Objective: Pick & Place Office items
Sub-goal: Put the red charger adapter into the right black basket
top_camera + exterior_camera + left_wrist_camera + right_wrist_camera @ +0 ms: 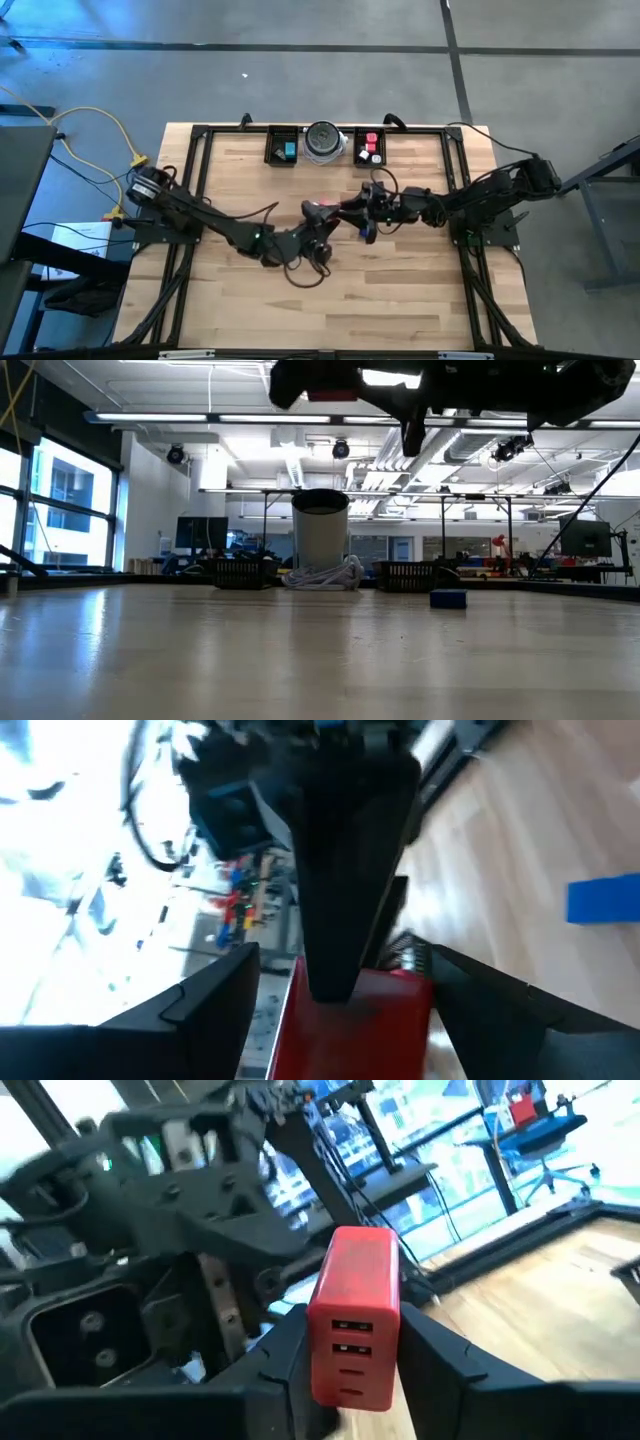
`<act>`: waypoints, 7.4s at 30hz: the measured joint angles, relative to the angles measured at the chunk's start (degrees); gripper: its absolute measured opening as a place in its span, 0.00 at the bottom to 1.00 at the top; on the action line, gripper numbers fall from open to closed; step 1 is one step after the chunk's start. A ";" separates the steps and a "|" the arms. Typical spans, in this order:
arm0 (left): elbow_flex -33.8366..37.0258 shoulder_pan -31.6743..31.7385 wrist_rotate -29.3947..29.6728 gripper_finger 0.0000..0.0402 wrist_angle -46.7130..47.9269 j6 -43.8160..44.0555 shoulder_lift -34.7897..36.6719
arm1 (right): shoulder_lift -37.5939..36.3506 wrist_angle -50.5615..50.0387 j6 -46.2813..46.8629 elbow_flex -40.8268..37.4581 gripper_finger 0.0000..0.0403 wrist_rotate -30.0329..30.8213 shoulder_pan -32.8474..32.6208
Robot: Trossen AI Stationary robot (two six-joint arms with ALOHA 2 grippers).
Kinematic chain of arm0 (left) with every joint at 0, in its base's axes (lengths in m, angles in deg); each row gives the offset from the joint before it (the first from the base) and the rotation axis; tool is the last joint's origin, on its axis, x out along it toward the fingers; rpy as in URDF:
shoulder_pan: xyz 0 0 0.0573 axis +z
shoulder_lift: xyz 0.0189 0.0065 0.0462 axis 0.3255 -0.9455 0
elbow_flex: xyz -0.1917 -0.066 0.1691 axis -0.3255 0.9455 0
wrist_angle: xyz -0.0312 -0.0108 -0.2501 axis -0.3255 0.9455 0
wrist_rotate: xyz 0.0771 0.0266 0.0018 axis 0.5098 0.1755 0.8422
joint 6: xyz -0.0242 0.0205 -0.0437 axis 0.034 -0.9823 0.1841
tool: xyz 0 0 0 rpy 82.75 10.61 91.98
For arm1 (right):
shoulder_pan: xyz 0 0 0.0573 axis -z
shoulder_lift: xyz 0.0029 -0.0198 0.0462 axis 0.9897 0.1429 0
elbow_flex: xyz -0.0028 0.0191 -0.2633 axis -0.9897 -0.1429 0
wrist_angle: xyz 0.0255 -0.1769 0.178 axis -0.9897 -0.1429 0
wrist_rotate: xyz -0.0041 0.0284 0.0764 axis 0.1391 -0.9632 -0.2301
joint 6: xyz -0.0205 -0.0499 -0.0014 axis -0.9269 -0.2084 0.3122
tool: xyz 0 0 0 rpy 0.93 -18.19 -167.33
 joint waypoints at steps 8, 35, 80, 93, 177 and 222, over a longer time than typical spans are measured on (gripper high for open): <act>-0.16 -3.98 16.97 0.68 -7.81 -7.06 0.44 | -1.62 -6.96 -1.66 -0.33 0.26 0.41 0.76; 0.27 5.80 25.09 0.68 -8.15 12.80 5.49 | -18.44 -23.13 -9.40 -1.29 0.26 3.64 -3.91; 35.15 19.74 -58.96 0.68 -15.48 73.90 35.16 | 3.74 27.52 -36.98 -1.31 0.26 6.60 -3.69; 35.14 19.64 -62.94 0.68 -32.03 72.57 24.05 | 12.24 31.32 -39.41 6.20 0.26 0.37 -3.17; 29.77 17.54 -63.46 0.65 -47.77 69.67 15.67 | 13.03 29.11 -35.76 9.22 0.26 -5.69 -1.72; 29.77 16.67 -60.95 0.29 -44.07 68.10 16.52 | 13.03 28.65 -33.35 9.20 0.31 -3.31 -1.92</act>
